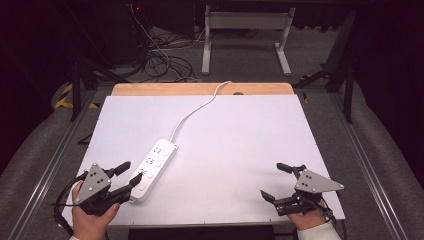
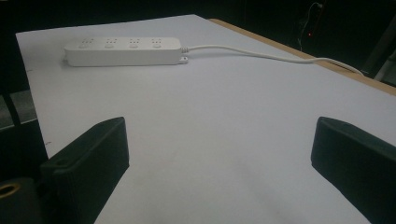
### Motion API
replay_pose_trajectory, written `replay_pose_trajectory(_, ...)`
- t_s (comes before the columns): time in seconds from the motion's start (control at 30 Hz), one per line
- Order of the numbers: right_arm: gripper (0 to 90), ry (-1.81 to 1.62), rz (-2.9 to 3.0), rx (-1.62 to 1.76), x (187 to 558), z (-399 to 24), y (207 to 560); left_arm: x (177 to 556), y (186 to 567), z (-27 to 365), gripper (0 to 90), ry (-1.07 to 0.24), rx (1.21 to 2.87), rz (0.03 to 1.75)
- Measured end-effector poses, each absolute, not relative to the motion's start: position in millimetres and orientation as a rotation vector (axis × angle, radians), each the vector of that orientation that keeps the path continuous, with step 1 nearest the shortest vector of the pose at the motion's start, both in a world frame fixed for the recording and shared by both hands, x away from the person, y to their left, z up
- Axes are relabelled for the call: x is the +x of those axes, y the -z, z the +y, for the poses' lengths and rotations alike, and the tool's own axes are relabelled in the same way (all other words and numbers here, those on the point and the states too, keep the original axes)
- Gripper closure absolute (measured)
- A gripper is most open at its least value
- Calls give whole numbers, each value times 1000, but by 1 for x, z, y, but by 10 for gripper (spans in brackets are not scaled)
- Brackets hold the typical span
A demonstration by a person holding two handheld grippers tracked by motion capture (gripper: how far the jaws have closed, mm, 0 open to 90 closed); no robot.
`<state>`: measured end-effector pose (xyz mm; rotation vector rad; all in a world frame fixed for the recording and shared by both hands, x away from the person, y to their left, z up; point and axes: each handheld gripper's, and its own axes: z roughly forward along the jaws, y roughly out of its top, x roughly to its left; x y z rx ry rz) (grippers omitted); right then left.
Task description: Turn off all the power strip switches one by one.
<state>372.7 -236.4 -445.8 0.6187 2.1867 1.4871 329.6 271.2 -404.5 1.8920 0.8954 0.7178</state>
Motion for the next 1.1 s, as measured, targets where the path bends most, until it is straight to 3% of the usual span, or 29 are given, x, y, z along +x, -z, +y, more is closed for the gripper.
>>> replay_pose_trajectory(0.4,46,-1489,2189,614,373,-237,446,347,404,271,523,-641,1928,897)
replay_pose_trajectory(0.87,46,-1493,2186,618,374,-238,446,356,403,267,693,-579,2035,975)
replay_pose_trajectory(0.9,46,-1497,2187,614,374,-238,446,357,403,267,723,-578,2050,982)
replay_pose_trajectory(0.93,46,-1497,2189,616,374,-238,446,363,403,269,757,-465,2095,980)
replay_pose_trajectory(1.0,47,-1492,2189,617,374,-237,446,367,404,270,814,-375,2119,982)
replay_pose_trajectory(1.1,47,-1490,2189,616,374,-237,446,369,406,268,899,-396,2163,1017)
